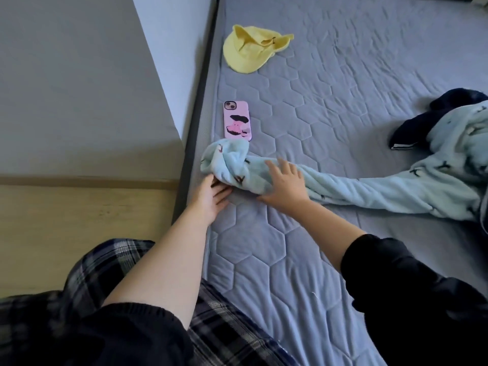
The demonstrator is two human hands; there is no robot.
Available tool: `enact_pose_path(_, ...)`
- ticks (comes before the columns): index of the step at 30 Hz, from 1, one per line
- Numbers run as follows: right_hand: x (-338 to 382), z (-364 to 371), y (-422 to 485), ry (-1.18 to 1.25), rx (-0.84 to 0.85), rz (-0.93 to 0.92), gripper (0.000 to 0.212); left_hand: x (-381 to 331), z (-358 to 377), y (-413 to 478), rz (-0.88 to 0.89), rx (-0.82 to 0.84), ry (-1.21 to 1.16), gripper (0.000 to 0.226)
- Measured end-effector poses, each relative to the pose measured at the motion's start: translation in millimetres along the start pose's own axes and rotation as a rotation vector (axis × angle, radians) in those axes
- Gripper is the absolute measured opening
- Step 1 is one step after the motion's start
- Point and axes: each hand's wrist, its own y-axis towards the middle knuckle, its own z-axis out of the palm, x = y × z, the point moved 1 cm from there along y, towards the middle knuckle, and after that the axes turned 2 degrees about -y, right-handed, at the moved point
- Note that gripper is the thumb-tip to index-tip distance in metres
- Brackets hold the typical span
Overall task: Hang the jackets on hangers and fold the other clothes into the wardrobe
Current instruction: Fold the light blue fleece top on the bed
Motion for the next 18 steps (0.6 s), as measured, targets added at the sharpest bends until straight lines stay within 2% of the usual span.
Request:
enact_pose_path(1,-18,3,-4,-0.109,-0.019,0.057,0.097,2,3,-1,-0.004,0.012,0.02,0.034)
enact_pose_path(3,-52,10,-15,-0.216,-0.043,0.228,0.086,4,4,-4,-0.014,0.025,0.044,0.035)
enact_pose_path(6,-73,11,-26,-0.127,-0.038,0.45,0.042,3,4,-6,0.02,0.005,0.013,0.044)
enact_pose_path(7,-68,10,-26,-0.056,-0.056,0.471,0.03,2,3,-6,0.087,-0.063,0.035,0.053)
enact_pose_path(8,-62,7,-24,0.008,-0.074,0.474,0.022,-1,1,-7,0.216,-0.184,0.153,0.065)
enact_pose_path(10,-47,-1,-18,0.084,-0.097,0.445,0.018,-13,-3,-13,0.56,-0.42,0.561,0.081)
enact_pose_path(11,-40,-5,-15,0.109,-0.104,0.425,0.019,-18,-4,-13,0.714,-0.454,0.699,0.081)
enact_pose_path(13,-25,-17,-9,0.175,-0.125,0.379,0.022,-28,-7,-11,0.837,-0.378,0.782,0.076)
enact_pose_path(15,-8,-31,-4,0.256,-0.168,0.303,0.021,-34,-6,-7,0.833,-0.261,0.754,0.057)
enact_pose_path(17,15,-49,2,0.34,-0.211,0.225,0.021,-36,1,-16,0.728,-0.109,0.525,0.036)
enact_pose_path(18,29,-60,5,0.405,-0.234,0.183,0.024,-37,4,-20,0.631,-0.014,0.369,0.037)
